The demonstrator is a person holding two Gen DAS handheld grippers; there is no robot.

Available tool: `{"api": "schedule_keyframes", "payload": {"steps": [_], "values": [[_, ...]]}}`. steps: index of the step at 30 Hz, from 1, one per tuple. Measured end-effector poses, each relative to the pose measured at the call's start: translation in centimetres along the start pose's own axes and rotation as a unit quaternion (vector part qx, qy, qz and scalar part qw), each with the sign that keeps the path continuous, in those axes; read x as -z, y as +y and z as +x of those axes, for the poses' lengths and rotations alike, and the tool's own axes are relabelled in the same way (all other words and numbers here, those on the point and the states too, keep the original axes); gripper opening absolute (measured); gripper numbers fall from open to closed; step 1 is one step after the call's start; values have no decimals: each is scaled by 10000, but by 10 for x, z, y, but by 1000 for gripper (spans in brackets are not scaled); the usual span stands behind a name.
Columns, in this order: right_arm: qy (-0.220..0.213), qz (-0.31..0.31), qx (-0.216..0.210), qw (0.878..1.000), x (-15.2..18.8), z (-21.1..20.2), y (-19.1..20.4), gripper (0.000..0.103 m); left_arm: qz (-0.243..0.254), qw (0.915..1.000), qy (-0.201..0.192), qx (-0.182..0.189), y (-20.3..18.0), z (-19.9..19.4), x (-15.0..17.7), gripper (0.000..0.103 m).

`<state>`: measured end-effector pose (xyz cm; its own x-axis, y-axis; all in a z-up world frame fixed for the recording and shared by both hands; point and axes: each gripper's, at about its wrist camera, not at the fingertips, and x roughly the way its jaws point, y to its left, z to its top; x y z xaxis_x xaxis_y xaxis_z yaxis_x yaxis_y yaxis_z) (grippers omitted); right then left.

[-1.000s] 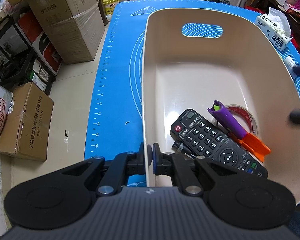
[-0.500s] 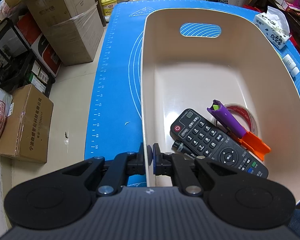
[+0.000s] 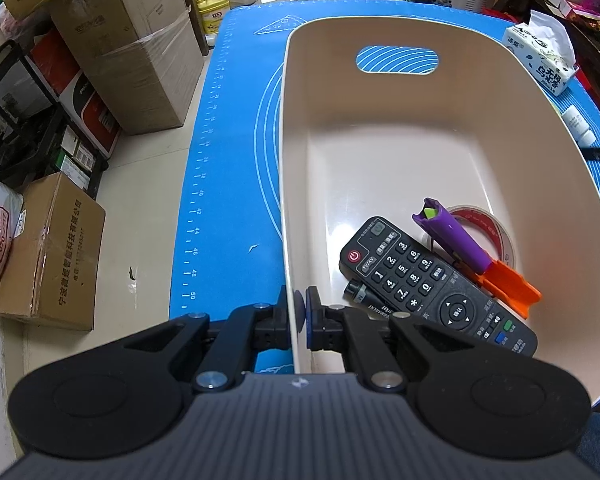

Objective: Organize rigid objects
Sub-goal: 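Move the right gripper to the white pill bottle and grasp it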

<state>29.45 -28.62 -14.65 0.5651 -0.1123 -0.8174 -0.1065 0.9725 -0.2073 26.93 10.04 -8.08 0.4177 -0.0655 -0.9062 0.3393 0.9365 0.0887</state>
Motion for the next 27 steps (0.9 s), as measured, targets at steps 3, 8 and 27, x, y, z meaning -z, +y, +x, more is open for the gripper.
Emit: {"api": "schedule_keyframes", "payload": {"steps": [3,8,27], "values": [[-129,386,-36,9992,-5,7,-7,89,24,10000,2,0,-1,0,0,7],[-15,639,32,9979,-7,20,-6,58,44,10000,5,-7,-1,0,0,7],[-359,-261,-392,9982,-16,-50,42,44,-17,10000,-13,13,1,0,-1,7]]}}
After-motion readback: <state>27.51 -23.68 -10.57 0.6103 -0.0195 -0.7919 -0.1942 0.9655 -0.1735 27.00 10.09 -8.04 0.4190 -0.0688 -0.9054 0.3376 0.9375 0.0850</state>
